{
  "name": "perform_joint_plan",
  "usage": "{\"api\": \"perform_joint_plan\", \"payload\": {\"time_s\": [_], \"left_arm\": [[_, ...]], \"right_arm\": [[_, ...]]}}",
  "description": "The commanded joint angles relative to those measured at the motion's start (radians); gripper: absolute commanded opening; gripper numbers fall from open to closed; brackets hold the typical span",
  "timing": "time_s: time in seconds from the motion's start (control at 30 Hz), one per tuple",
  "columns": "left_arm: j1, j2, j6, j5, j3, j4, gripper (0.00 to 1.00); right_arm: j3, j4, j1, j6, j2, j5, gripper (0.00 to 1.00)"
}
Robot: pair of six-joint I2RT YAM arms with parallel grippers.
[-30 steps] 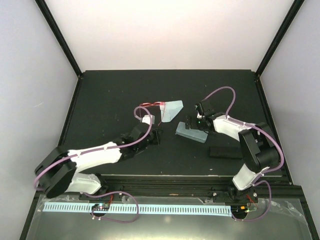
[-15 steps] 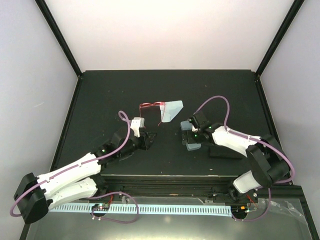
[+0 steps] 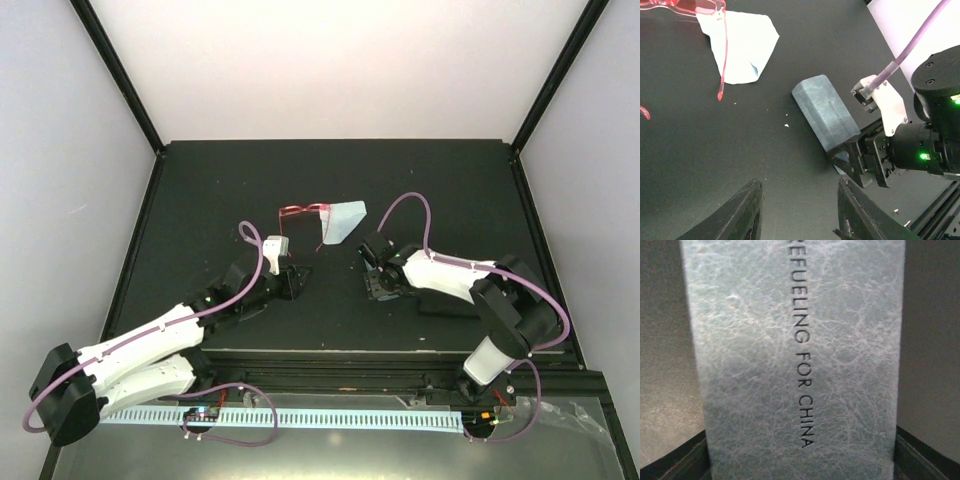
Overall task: Organize the sunglasses
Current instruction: Pick up the sunglasses case from the center of the board.
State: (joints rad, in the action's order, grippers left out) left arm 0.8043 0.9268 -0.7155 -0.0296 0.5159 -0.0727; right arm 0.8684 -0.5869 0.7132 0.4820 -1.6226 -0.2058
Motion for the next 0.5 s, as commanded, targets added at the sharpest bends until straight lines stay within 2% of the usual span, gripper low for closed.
{"api": "perform_joint_plan", "payload": {"time_s": [0.0, 0.07, 0.17, 0.33, 0.47], "left_arm": [[-0.014, 0.017, -0.003, -0.006, 0.029, -0.012, 0.4], [-0.017, 0.019, 0.002, -0.006, 0.038, -0.017, 0.4], [-0.025, 0.022, 0.005, -0.01, 0.045, -0.022, 0.4], [-0.038, 0.022, 0.01, -0.013, 0.052, -0.024, 0.4], [-0.055, 0.034, 0.027, -0.024, 0.064, -0.013, 0.41]], "right_arm": [[-0.013, 0.013, 0.003, 0.012, 0.027, -0.064, 0.64], [-0.009, 0.022, 0.001, 0.004, 0.028, -0.079, 0.59], [0.014, 0.022, -0.023, -0.002, 0.01, -0.102, 0.6], [0.091, 0.062, -0.124, -0.076, -0.023, -0.085, 0.6], [0.207, 0.075, -0.24, -0.158, -0.111, -0.043, 0.61]]}}
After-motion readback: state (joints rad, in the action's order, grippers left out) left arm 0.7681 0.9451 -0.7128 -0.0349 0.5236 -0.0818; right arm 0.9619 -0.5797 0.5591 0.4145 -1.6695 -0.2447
